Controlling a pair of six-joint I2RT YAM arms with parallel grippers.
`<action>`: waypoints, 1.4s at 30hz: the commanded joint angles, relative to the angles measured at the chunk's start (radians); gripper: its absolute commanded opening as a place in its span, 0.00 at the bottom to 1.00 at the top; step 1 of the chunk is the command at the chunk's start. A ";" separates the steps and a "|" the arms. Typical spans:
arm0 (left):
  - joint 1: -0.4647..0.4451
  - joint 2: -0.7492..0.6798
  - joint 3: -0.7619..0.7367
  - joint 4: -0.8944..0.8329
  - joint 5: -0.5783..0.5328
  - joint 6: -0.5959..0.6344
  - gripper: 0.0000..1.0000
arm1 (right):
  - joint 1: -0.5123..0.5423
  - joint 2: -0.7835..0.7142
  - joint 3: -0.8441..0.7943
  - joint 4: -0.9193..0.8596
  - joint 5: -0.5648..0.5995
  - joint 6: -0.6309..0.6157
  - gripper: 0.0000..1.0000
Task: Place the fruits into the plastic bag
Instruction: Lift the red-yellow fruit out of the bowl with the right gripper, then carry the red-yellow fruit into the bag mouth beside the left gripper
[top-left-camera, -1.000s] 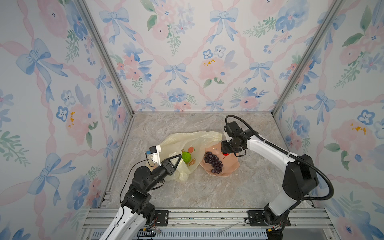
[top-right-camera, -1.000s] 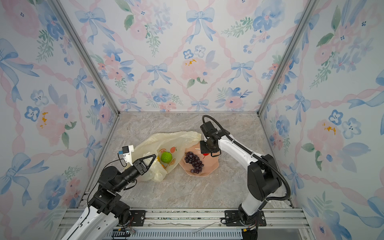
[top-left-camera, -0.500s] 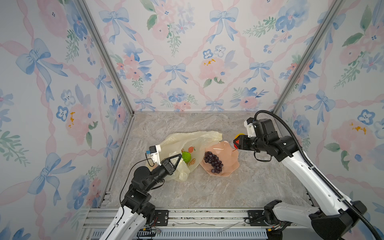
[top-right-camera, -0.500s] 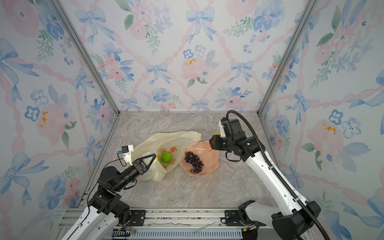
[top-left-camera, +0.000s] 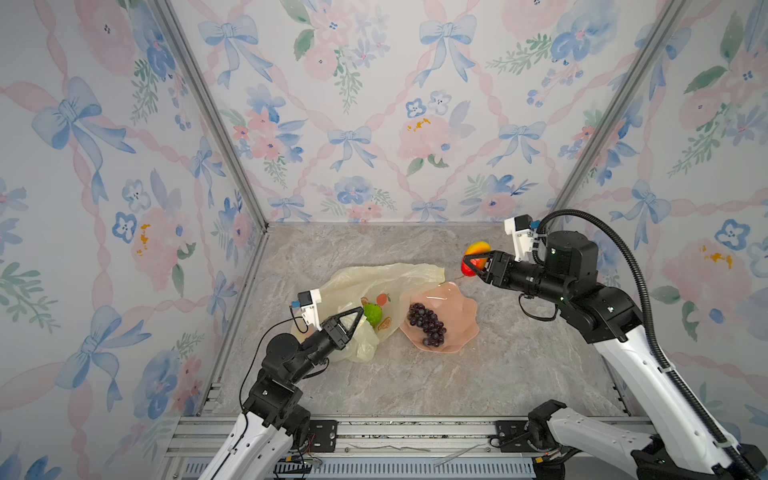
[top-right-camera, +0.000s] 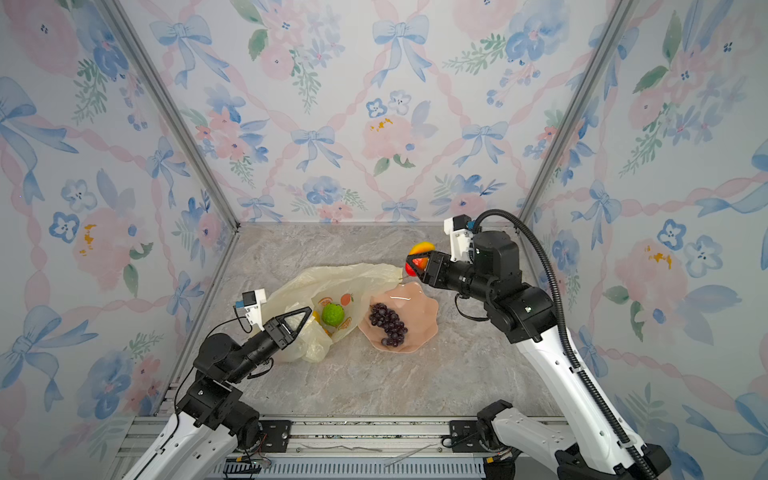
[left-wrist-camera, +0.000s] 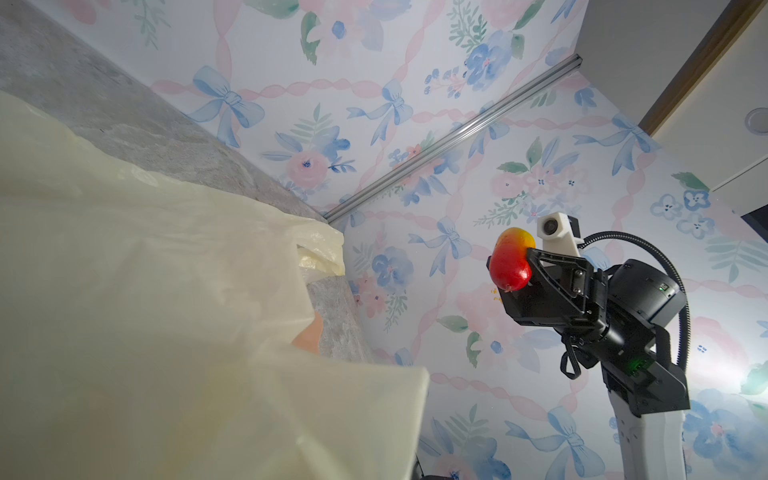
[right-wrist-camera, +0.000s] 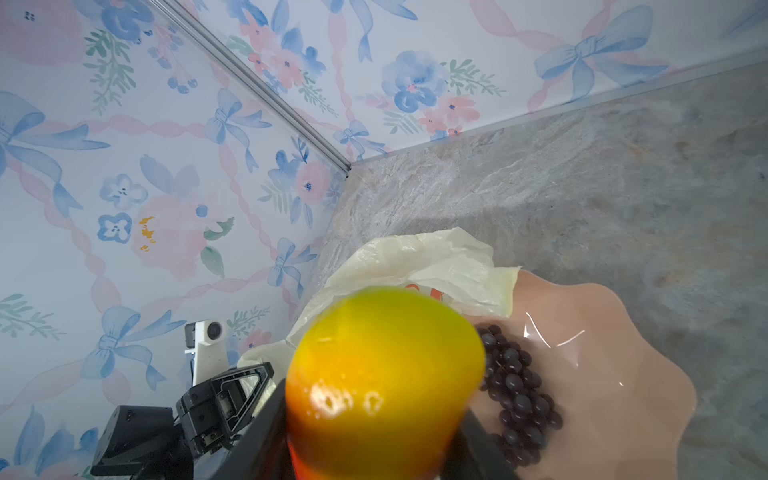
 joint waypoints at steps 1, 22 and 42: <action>0.004 -0.001 0.000 0.036 0.017 -0.010 0.00 | 0.063 0.004 0.030 0.090 0.015 0.017 0.49; 0.004 0.035 0.010 0.061 0.018 -0.016 0.00 | 0.452 0.367 0.093 0.094 0.221 -0.168 0.49; 0.004 0.036 0.007 0.078 0.021 -0.022 0.00 | 0.489 0.620 0.058 0.260 0.053 -0.061 0.48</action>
